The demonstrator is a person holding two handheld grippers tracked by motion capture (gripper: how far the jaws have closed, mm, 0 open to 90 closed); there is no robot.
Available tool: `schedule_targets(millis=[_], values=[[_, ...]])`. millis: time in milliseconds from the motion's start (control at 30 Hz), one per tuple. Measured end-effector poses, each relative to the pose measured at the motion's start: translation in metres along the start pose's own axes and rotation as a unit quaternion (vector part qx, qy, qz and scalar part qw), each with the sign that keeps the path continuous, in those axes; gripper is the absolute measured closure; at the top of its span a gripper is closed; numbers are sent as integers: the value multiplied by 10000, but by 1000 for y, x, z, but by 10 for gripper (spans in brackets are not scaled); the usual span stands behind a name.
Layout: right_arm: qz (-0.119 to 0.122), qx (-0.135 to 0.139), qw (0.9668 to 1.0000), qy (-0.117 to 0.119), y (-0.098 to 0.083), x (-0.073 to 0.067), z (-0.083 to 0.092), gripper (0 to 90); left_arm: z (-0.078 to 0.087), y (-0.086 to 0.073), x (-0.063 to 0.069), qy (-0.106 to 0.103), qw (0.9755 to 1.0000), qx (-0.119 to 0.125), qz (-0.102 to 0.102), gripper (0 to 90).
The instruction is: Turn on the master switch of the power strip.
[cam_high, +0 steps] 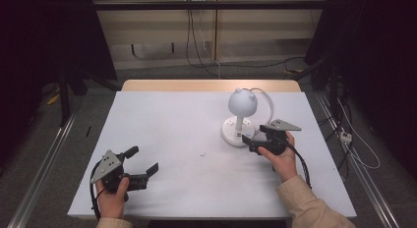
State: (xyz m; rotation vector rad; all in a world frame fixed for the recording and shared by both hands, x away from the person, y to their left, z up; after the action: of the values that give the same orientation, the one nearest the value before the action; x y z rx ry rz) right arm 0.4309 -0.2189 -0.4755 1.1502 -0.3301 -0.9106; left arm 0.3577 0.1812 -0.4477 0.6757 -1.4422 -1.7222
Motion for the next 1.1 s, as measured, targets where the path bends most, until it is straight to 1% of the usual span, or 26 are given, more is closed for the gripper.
schedule_targets(millis=[100,267,433,600,767,800,967,1033,1100], values=[[38,-43,10000,50,0,-3,2,124,0,0,0,-13,10000,-4,-16,37],[54,2,9999,93,-1,-6,6,126,0,0,0,-1,10000,-9,-40,37],[93,-14,9999,102,-4,-8,11,117,0,1,-1,8,10000,1,-15,37],[74,10,9999,146,-5,-11,14,117,1,1,-1,5,10000,10,-13,37],[141,26,9997,184,-5,-15,17,118,1,1,-1,6,10000,4,-13,37],[117,15,9998,185,-6,-16,18,118,1,1,-1,3,10000,7,-16,37],[167,-6,9995,250,-9,-19,21,118,2,2,-1,-3,10000,23,-21,37],[126,25,9995,280,-9,-21,23,119,2,2,-1,-3,10000,22,-17,37],[142,40,9994,298,-9,-22,25,119,2,2,-1,-6,10000,16,-22,37]])
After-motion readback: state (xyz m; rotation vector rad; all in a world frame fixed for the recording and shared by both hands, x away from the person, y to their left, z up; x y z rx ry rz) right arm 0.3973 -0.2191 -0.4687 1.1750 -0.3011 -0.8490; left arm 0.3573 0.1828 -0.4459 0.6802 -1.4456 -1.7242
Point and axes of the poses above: each handheld gripper's, and its own axes: z roughly backward along the jaws, y roughly out of its top, x roughly to its right, the point moved 6 cm from there along -z, roughly forward along the jaws, and after that the axes turned 12 degrees about y, right-handed, at the moved point
